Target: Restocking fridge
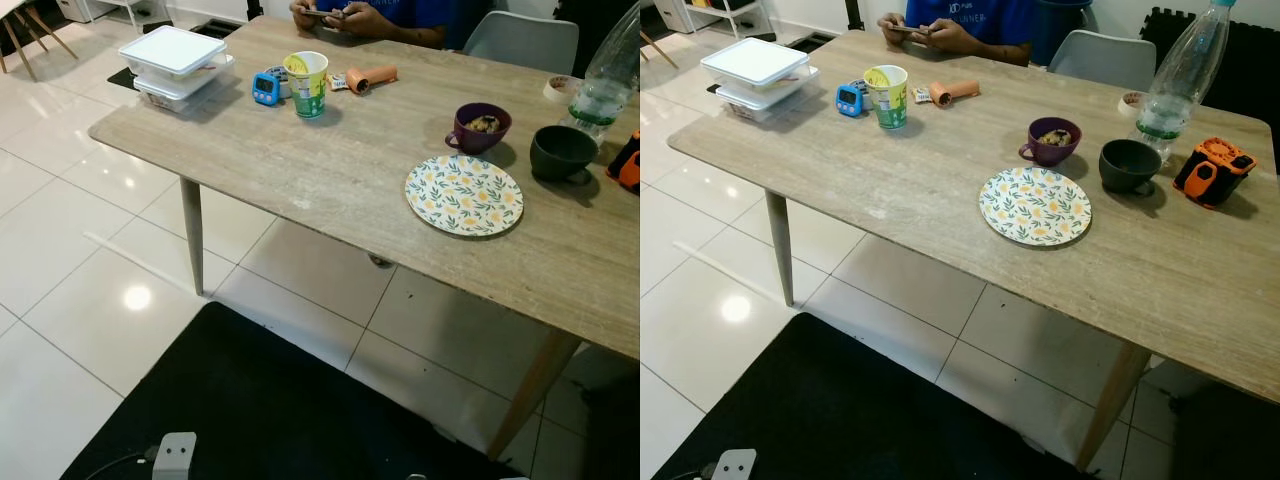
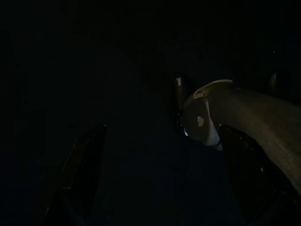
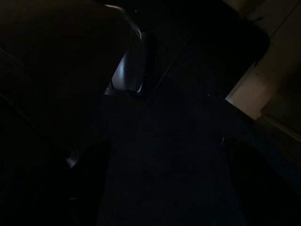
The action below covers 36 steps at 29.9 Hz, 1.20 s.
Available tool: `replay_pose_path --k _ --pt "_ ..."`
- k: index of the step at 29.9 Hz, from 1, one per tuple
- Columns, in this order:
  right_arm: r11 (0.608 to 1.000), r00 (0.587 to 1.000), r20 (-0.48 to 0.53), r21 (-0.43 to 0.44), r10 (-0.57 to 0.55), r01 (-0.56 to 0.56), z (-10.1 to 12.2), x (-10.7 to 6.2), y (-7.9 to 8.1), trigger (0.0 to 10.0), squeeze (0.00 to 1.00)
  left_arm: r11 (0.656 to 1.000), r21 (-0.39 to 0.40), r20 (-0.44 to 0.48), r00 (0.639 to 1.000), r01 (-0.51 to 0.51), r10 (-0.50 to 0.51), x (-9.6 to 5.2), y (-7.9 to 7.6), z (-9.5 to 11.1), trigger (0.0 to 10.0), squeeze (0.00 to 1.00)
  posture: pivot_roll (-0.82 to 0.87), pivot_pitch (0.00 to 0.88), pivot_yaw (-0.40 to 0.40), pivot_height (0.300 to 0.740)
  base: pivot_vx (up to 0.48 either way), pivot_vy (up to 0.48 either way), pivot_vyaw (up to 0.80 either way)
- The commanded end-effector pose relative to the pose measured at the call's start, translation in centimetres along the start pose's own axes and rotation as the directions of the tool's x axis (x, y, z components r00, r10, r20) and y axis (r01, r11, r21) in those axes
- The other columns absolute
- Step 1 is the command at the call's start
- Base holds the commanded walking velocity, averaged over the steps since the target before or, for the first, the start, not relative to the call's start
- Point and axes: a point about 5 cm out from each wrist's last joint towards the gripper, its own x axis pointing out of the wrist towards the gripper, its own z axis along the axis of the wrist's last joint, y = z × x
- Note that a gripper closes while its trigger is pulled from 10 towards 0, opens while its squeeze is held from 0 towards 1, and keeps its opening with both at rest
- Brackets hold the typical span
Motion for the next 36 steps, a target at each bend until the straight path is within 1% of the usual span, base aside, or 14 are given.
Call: replay_pose_path --k 1,2,3,4,5,13,17,21,24,26,28,32,34,36 --pt "0.996 0.995 -0.032 -0.002 0.089 -0.09 -1.1 0.2 2.7 10.0 0.0 1.0 0.012 -0.041 0.999 -0.019 0.02 -0.5 0.9 -1.0 10.0 0.34 -0.03 0.203 0.071 0.74 0.0 0.0 0.0" --pt "0.996 0.996 -0.029 0.006 0.085 -0.085 -1.1 0.2 2.6 10.0 0.0 1.0 0.017 -0.042 0.999 -0.012 0.013 -0.4 0.8 -1.0 10.0 0.19 -0.03 0.203 0.077 0.74 0.0 0.0 0.0" --pt "0.997 0.996 -0.028 0.012 0.082 -0.082 -1.1 0.2 2.6 10.0 0.0 1.0 0.021 -0.044 0.999 -0.006 0.007 -0.4 0.6 -1.0 10.0 0.19 -0.03 0.203 0.077 0.74 0.0 0.0 0.0" --pt "0.997 0.996 -0.029 0.013 0.079 -0.079 -1.1 0.2 2.5 10.0 0.0 1.0 0.022 -0.044 0.999 -0.001 0.002 -0.4 0.5 -1.1 10.0 0.04 -0.02 0.202 0.078 0.74 0.0 0.0 0.0" --pt "0.997 0.997 -0.03 0.015 0.075 -0.075 -1.1 0.2 2.4 10.0 0.0 1.0 0.02 -0.04 0.999 0.002 -0.001 -0.3 0.4 -1.0 10.0 0.02 -0.02 0.201 0.079 0.74 0.0 0.0 0.0" --pt "0.997 0.997 -0.034 0.026 0.075 -0.075 -1.3 0.2 2.4 10.0 0.0 0.999 0.033 -0.048 0.999 0.005 -0.003 -0.4 0.6 -1.1 10.0 0.03 -0.02 0.199 0.081 0.74 0.0 0.0 0.0" --pt "0.995 0.994 -0.04 0.01 0.1 -0.099 -1.4 0.2 3.0 10.0 0.0 1.0 0.022 -0.03 0.999 -0.011 0.012 -0.5 1.2 -0.6 10.0 0.03 -0.01 0.198 0.074 0.74 0.0 0.0 0.0" --pt "0.996 0.995 -0.037 0.013 0.093 -0.093 -1.4 0.2 2.9 10.0 0.0 1.0 0.019 -0.029 1.0 -0.01 0.01 -0.5 1.0 -0.7 10.0 0.03 -0.02 0.19 0.084 0.74 0.0 0.0 0.0" --pt "0.997 0.997 -0.025 0.041 0.072 -0.071 -1.2 0.2 2.7 10.0 0.0 0.999 0.049 -0.056 0.998 0.006 -0.003 -0.5 0.7 -1.3 10.0 0.03 -0.02 0.193 0.08 0.74 0.0 0.0 0.0" --pt "0.996 0.997 -0.025 0.044 0.076 -0.075 -1.2 0.2 2.7 10.0 0.0 0.999 0.046 -0.054 0.999 0.004 -0.002 -0.5 0.8 -1.3 10.0 0.03 -0.02 0.196 0.075 0.74 0.0 0.0 0.0" --pt "0.996 0.995 -0.033 0.005 0.092 -0.092 -1.1 0.3 2.9 10.0 0.0 0.999 0.035 -0.047 0.999 -0.006 0.007 -0.5 0.9 -1.0 10.0 0.03 -0.03 0.196 0.07 0.74 0.0 0.0 0.0" --pt "0.996 0.996 -0.04 0.016 0.086 -0.085 -1.2 0.3 2.9 10.0 0.0 0.999 0.032 -0.041 0.999 0.007 -0.006 -0.2 0.3 -0.8 10.0 0.03 -0.04 0.18 0.06 0.74 0.0 0.0 0.0" --pt "0.997 0.997 -0.036 0.014 0.07 -0.07 -1.0 0.3 2.5 10.0 0.0 0.999 0.026 -0.036 0.999 0.031 -0.03 0.1 -0.7 -0.7 10.0 0.02 -0.04 0.169 0.046 0.74 0.0 0.0 0.0" --pt "0.998 0.997 -0.032 0.014 0.067 -0.067 -0.8 0.3 2.4 10.0 0.0 0.999 0.019 -0.035 0.999 0.033 -0.032 0.1 -0.9 -0.7 10.0 0.02 -0.05 0.165 0.037 0.74 0.0 0.0 0.0"
